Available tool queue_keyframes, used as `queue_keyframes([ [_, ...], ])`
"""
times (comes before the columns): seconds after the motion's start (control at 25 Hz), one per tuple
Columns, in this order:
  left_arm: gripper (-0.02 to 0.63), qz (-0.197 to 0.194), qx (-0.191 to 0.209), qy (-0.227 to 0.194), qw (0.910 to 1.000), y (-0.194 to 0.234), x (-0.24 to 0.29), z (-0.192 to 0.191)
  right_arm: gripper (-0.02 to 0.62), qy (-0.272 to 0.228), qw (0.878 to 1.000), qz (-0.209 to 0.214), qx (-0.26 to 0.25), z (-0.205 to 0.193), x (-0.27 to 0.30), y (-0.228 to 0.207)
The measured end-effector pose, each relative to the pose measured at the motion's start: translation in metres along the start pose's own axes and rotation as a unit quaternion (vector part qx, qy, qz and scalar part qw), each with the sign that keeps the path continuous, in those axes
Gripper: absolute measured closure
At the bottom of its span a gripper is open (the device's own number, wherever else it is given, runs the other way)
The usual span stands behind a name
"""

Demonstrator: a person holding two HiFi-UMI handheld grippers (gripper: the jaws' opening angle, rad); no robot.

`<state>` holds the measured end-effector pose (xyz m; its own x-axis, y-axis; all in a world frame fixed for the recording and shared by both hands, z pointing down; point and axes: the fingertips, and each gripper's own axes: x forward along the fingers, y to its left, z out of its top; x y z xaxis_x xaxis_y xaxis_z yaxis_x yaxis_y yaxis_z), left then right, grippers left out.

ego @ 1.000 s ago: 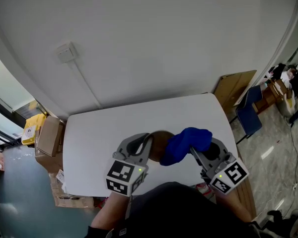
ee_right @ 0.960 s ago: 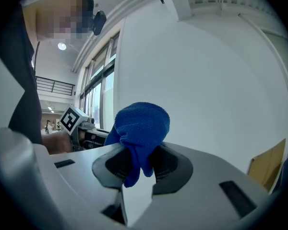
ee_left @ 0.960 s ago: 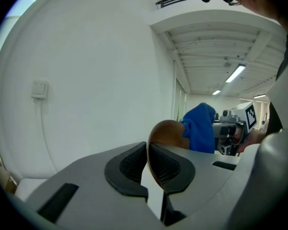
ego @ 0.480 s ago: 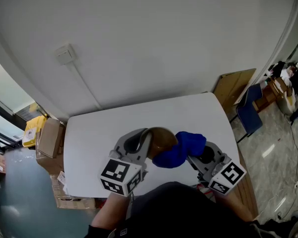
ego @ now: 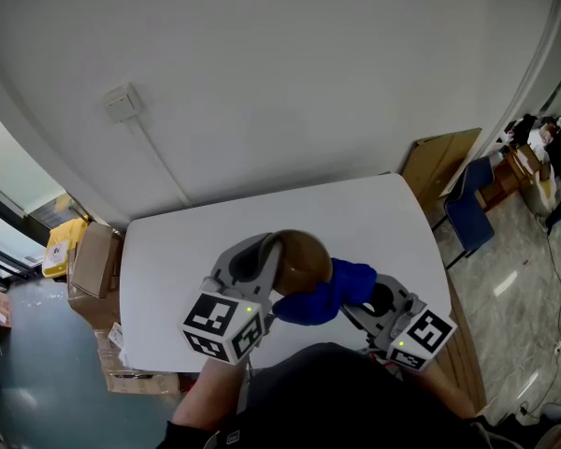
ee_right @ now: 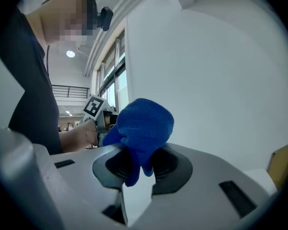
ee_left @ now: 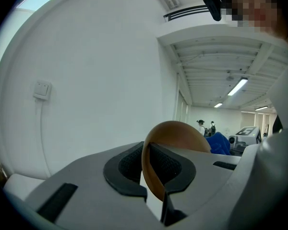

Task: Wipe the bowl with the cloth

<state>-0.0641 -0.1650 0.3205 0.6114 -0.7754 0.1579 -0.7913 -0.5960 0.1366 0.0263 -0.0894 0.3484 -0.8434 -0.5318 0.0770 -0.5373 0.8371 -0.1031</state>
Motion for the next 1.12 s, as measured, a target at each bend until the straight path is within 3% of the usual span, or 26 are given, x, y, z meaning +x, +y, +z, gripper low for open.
queue_keyframes([
  [0.4, 0.568, -0.011, 0.001, -0.001, 0.9999, -0.006, 0.008, 0.003, 0.516, 0.024, 0.999, 0.032, 0.009, -0.017, 0.006, 0.016],
  [0.72, 0.584, -0.038, 0.007, -0.006, 0.9992, -0.027, 0.018, 0.01, 0.515, 0.031, 0.997, 0.074, -0.016, -0.023, 0.015, 0.035],
  [1.12, 0.586, -0.035, 0.003, 0.001, 0.9994, -0.021, 0.015, 0.002, 0.515, 0.003, 0.999, 0.033, 0.028, -0.011, 0.001, 0.008],
])
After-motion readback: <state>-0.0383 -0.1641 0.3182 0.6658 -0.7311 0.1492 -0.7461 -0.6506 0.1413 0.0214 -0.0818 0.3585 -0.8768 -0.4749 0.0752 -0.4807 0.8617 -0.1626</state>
